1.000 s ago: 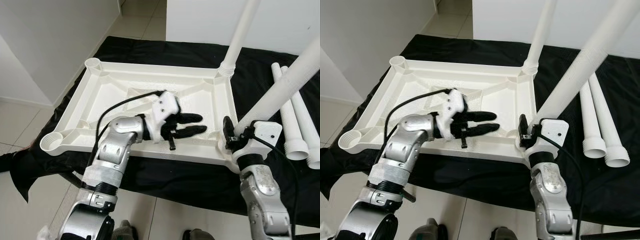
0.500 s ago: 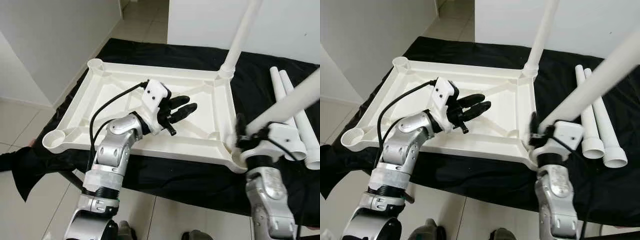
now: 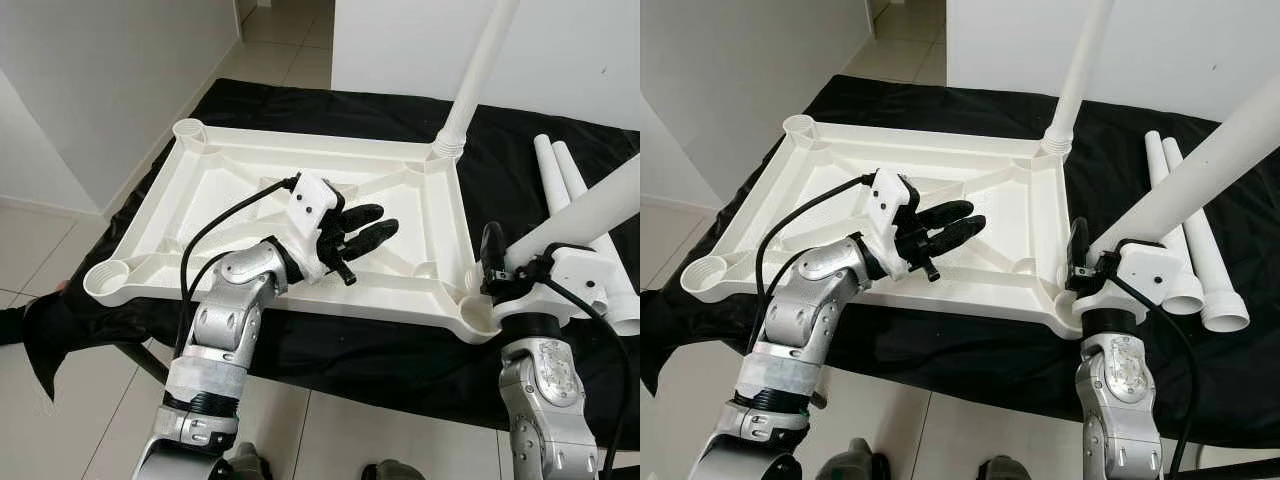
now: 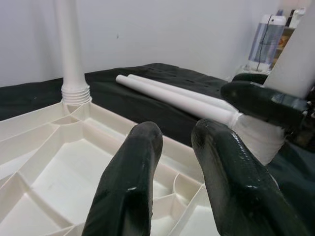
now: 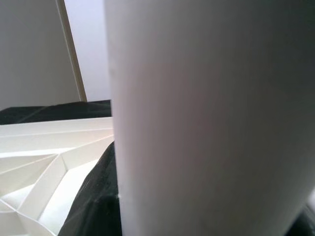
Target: Building children table
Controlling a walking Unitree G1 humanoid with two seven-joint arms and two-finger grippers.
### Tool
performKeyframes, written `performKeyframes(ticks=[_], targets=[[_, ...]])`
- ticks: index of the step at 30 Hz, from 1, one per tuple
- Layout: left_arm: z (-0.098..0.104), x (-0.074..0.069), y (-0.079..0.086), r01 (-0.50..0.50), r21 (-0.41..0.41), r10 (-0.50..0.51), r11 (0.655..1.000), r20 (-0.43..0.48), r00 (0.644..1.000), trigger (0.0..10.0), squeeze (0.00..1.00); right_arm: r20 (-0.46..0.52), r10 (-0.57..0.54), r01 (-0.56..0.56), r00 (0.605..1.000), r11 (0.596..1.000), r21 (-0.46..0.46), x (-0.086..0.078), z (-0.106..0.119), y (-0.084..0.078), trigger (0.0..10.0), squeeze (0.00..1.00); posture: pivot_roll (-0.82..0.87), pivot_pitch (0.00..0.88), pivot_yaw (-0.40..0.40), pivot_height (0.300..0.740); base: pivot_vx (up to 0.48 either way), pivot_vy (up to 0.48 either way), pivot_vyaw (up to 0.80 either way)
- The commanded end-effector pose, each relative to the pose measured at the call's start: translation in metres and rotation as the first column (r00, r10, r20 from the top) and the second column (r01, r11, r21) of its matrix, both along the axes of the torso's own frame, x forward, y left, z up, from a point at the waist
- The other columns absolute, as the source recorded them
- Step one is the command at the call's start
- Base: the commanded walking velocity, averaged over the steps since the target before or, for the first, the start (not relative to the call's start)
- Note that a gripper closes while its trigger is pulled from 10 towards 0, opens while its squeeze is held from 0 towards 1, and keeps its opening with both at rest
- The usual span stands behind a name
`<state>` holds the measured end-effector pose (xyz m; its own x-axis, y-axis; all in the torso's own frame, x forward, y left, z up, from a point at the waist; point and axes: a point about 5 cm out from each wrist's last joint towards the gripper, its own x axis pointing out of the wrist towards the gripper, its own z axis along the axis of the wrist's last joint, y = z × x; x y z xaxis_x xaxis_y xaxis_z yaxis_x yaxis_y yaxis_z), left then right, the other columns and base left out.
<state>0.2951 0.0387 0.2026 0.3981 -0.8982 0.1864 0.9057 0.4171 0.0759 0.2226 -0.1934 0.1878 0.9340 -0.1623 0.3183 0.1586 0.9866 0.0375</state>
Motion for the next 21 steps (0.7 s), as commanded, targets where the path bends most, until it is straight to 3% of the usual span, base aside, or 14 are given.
performKeyframes(ticks=[1, 9, 11, 21], targets=[[0.004, 0.005, 0.002, -0.116, -0.011, 0.116, 0.993, 0.006, 0.993, 10.0, 0.00, 0.009, -0.010, 0.011, 1.000, 1.000, -0.023, 0.001, 0.001, -0.003, 10.0, 0.00, 0.00, 0.025, 0.019, 0.740, 0.000, 0.000, 0.00], [-0.008, 0.000, 0.003, -0.089, 0.070, 0.090, 0.994, -0.006, 0.996, 10.0, 0.00, -0.116, -0.042, 0.026, 0.992, 0.990, -0.136, 0.012, -0.012, -0.019, 10.0, 0.00, 0.02, 0.018, 0.025, 0.740, 0.000, 0.000, 0.00], [-0.011, -0.002, 0.001, -0.079, 0.086, 0.079, 0.993, -0.005, 0.997, 10.0, 0.00, -0.163, 0.004, -0.032, 0.987, 0.985, -0.169, 0.013, -0.018, -0.016, 10.0, 0.00, 0.01, 0.013, 0.029, 0.740, 0.000, 0.000, 0.00], [-0.011, 0.004, -0.008, -0.111, 0.077, 0.109, 0.991, 0.028, 0.994, 10.0, 0.00, -0.138, 0.071, -0.097, 0.988, 0.976, -0.196, 0.014, -0.017, -0.006, 10.0, 0.00, 0.00, 0.000, 0.039, 0.740, 0.000, 0.000, 0.00]])
